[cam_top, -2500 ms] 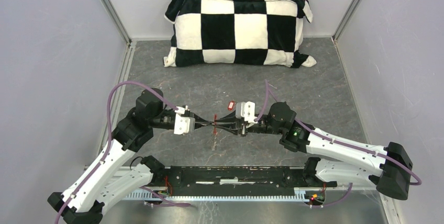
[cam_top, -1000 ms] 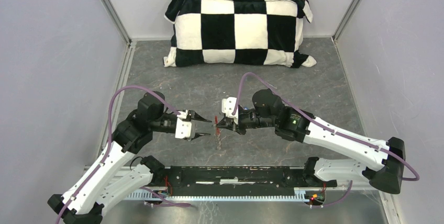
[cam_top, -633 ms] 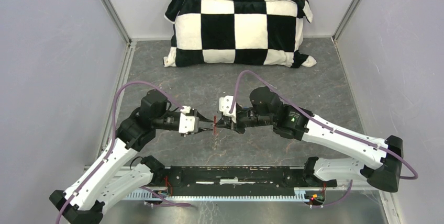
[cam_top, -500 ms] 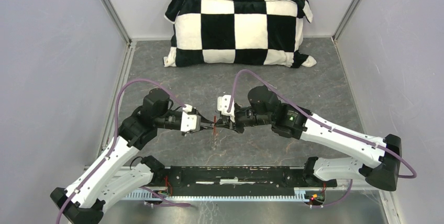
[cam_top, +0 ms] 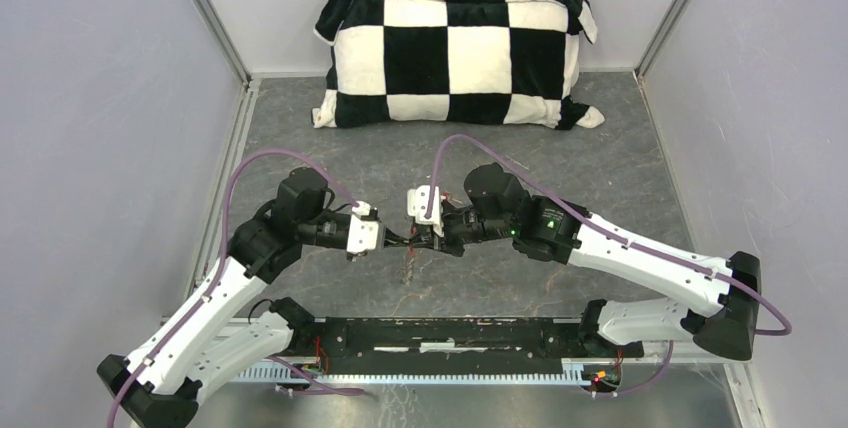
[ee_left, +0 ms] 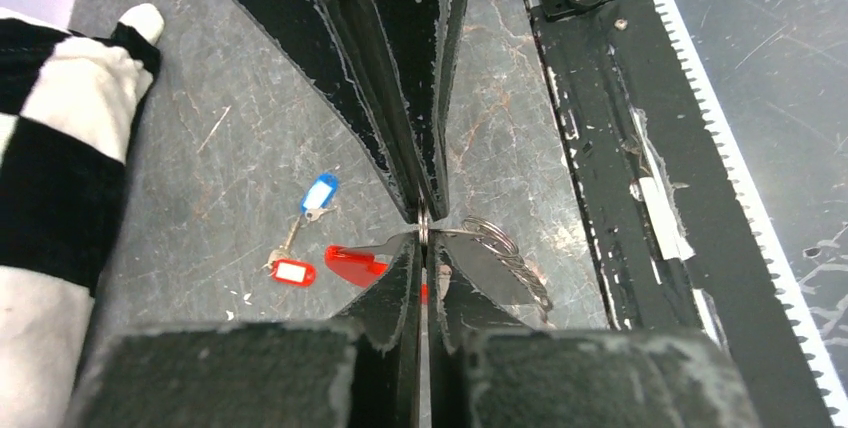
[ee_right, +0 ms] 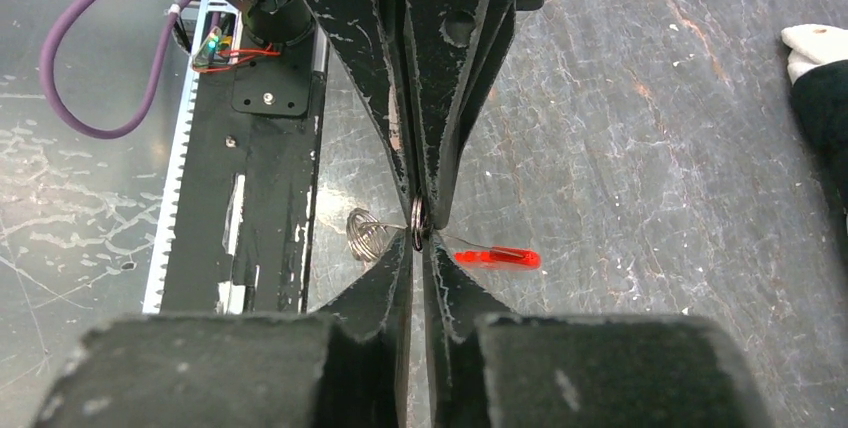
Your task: Put the keys on the keyring
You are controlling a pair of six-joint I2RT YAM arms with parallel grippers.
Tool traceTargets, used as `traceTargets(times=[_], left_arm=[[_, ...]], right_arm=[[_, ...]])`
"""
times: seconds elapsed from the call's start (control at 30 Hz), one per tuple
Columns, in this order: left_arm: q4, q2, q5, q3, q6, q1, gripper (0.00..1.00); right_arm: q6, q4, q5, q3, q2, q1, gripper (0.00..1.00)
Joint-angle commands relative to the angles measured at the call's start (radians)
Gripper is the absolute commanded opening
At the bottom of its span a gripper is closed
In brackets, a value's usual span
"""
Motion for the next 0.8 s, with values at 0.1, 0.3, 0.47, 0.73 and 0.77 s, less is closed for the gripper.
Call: traceTargets(times=[0.1, 0.3, 0.47, 0.73, 0.77], left_arm=[[-0.004, -0.069, 0.075, 0.006, 0.277, -0.005, 0.02], [0.145, -0.134, 0.160, -0.021, 0.218, -0.005, 0.02], [0.293, -0.141, 0.203, -0.032, 0.066, -0.006, 0.02], [0.378, -0.092, 0.250, 0.008, -0.057, -0.005, 0.02], [0.378, -0.089, 0.254, 0.010, -0.058, -0.005, 0.02]], right_arm=[[-0.008, 0.246, 0.014, -0.111, -0.168, 0.005, 0.39], [0.004, 0.436, 0.059, -0.278, -0.312, 0.005, 0.43], [0.038, 0.604, 0.029, -0.382, -0.378, 0.005, 0.43], [0.070, 0.726, -0.053, -0.407, -0.359, 0.005, 0.43], [0.067, 0.732, -0.054, -0.407, -0.359, 0.004, 0.43]])
